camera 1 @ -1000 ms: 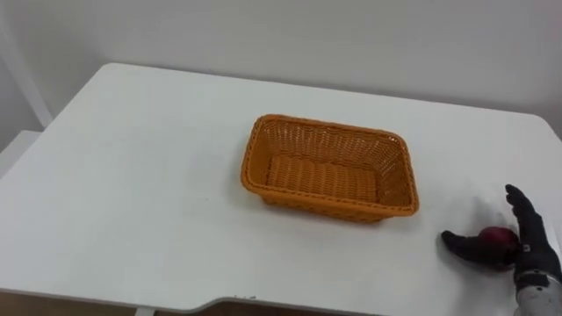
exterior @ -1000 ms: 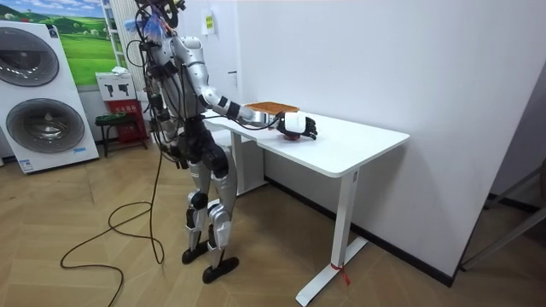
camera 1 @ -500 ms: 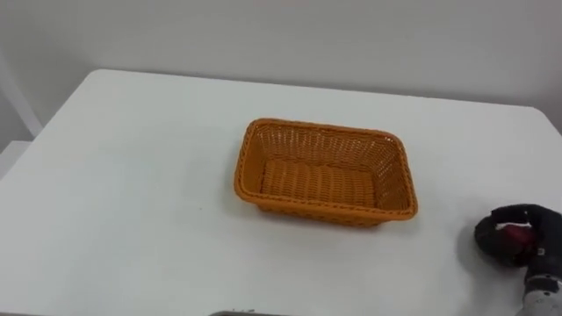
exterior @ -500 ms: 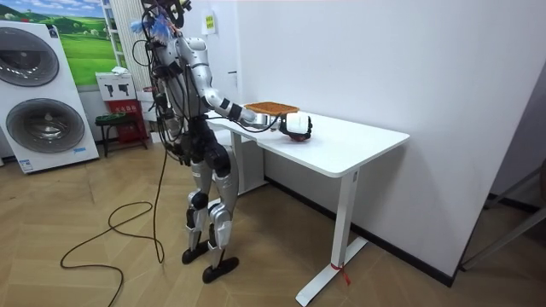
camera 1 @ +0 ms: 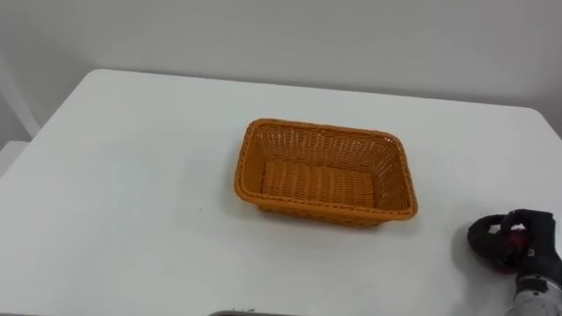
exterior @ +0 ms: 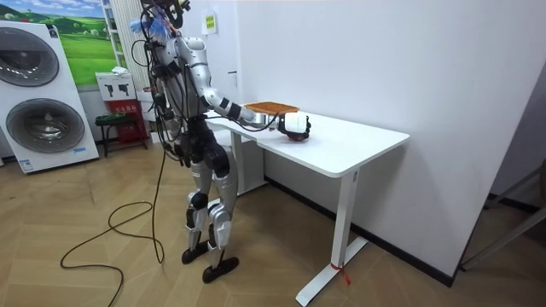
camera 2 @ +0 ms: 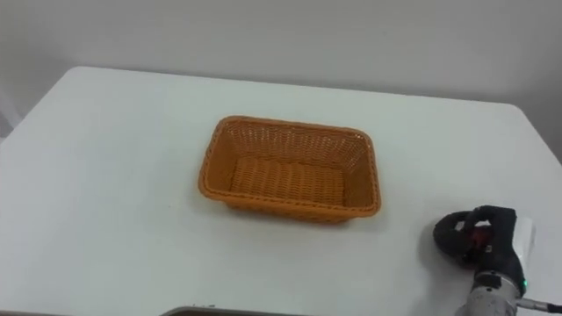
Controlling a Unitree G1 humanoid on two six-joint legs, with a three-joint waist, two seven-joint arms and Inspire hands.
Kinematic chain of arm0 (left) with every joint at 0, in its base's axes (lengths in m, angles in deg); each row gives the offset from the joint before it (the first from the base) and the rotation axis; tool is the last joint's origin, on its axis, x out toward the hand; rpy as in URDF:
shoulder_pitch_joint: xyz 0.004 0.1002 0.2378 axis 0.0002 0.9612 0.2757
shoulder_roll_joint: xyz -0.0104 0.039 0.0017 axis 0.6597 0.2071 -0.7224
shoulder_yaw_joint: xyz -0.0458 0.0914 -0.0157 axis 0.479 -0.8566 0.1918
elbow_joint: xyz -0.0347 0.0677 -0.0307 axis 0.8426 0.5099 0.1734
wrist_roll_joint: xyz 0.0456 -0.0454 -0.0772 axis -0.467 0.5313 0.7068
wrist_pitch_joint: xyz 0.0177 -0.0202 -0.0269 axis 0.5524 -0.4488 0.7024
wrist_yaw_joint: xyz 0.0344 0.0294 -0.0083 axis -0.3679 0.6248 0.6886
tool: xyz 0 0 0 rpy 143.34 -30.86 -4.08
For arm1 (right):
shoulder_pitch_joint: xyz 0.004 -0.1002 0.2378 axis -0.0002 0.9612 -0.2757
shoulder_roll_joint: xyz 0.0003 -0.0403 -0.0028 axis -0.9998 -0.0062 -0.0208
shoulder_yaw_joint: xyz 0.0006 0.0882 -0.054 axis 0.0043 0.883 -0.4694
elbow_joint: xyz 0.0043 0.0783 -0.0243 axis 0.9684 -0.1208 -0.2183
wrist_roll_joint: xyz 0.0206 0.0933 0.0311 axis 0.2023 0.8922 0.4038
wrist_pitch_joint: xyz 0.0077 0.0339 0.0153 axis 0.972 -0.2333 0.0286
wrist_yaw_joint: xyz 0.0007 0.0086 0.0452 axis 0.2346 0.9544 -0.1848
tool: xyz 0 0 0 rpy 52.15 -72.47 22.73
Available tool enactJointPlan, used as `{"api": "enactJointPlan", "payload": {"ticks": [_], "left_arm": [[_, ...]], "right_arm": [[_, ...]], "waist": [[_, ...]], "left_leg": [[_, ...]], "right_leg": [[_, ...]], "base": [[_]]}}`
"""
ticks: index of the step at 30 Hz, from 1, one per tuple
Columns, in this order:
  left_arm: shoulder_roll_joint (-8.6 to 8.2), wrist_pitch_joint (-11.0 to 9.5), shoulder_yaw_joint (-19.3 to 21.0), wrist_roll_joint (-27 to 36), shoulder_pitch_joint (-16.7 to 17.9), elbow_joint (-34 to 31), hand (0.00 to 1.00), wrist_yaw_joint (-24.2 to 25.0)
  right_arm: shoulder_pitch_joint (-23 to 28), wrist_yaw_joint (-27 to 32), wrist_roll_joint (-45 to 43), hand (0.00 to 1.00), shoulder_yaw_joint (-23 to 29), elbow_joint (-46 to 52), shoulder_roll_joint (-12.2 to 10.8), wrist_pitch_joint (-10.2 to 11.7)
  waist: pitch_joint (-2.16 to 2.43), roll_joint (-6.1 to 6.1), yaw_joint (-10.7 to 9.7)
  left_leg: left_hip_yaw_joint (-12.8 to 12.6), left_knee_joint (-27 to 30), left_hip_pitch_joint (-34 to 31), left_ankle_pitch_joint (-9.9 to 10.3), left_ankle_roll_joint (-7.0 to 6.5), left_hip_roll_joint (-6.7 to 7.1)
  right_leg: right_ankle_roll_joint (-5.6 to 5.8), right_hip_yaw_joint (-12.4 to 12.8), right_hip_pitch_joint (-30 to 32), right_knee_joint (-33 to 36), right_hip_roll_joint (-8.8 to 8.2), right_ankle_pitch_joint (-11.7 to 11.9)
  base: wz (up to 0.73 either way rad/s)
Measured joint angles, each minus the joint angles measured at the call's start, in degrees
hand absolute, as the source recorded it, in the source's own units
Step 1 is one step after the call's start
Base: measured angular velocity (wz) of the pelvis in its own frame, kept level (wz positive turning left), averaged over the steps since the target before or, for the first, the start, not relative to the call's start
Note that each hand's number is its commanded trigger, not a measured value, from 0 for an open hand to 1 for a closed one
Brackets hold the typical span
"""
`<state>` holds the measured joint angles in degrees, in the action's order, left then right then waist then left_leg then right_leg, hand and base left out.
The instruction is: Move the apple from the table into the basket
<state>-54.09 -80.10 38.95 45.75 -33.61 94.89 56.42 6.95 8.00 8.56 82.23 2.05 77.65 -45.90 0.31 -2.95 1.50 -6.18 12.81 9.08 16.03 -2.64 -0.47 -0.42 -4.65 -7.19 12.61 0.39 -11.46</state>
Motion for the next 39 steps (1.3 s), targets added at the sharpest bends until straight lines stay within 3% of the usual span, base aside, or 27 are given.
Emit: {"api": "enactJointPlan", "payload": {"ticks": [7,10,15,19,29,36,39], "left_arm": [[-0.24,0.0,0.1,-0.1,-1.6,0.0,0.0,2.3],[-0.07,0.1,0.2,0.0,-1.7,0.0,0.0,3.6],[-0.11,0.5,-0.2,-0.1,-1.2,-0.1,0.0,3.7],[-0.1,1.1,-1.1,-0.1,-0.8,-0.1,0.0,3.6],[-0.08,2.6,-1.2,-0.1,-0.9,-0.1,0.0,3.8],[-0.25,3.2,-1.2,-0.1,-1.6,-0.1,0.0,5.0],[-0.26,3.1,-1.2,0.0,-1.8,-0.1,0.0,5.9]], "right_arm": [[-0.4,-2.5,0.0,1.0,-2.6,8.7,-0.1,-2.2],[-0.6,-3.6,0.0,1.0,-3.3,15.6,0.0,-3.4],[-4.3,-3.9,0.2,1.0,-4.7,19.5,0.0,-3.4],[-6.2,-3.9,0.2,1.0,-6.4,20.6,0.1,-3.6],[-7.4,-8.5,0.4,1.0,-10.5,24.5,0.1,-4.8],[-9.4,-9.9,-0.9,1.0,-10.9,24.8,0.1,-6.5],[-11.1,-11.0,-1.2,0.0,-11.2,25.8,0.3,-6.7]], "waist": [[-0.72,0.62,1.3],[-0.71,0.77,2.4],[-0.54,-0.76,3.3],[-0.45,-1.17,3.5],[-0.83,-0.33,3.8],[-0.64,0.47,4.0],[-0.57,0.52,3.9]], "left_leg": [[-0.1,0.8,-2.5,-0.2,-0.1,0.22],[-0.3,0.8,-2.8,-0.2,-0.13,0.19],[0.3,0.8,-2.6,-0.3,-0.11,0.2],[0.7,0.8,-2.5,-0.3,-0.11,0.2],[1.6,1.0,-2.5,-0.3,-0.11,0.25],[1.7,1.2,-3.6,-0.3,-0.1,0.23],[1.9,1.2,-3.7,-0.3,-0.1,0.24]], "right_leg": [[-0.02,0.3,2.4,1.1,-0.13,0.0],[0.0,0.6,3.0,1.2,-0.06,0.0],[-0.01,-0.2,2.7,1.0,-0.11,0.0],[0.0,-0.3,2.2,0.9,-0.21,0.0],[0.0,-1.1,1.7,0.9,-0.3,0.0],[0.0,-2.0,2.5,1.0,-0.47,0.0],[0.0,-2.4,2.4,1.1,-0.52,0.0]], "base": [[-0.01],[-0.05],[0.05],[0.06],[0.04],[0.0],[0.01]]}}
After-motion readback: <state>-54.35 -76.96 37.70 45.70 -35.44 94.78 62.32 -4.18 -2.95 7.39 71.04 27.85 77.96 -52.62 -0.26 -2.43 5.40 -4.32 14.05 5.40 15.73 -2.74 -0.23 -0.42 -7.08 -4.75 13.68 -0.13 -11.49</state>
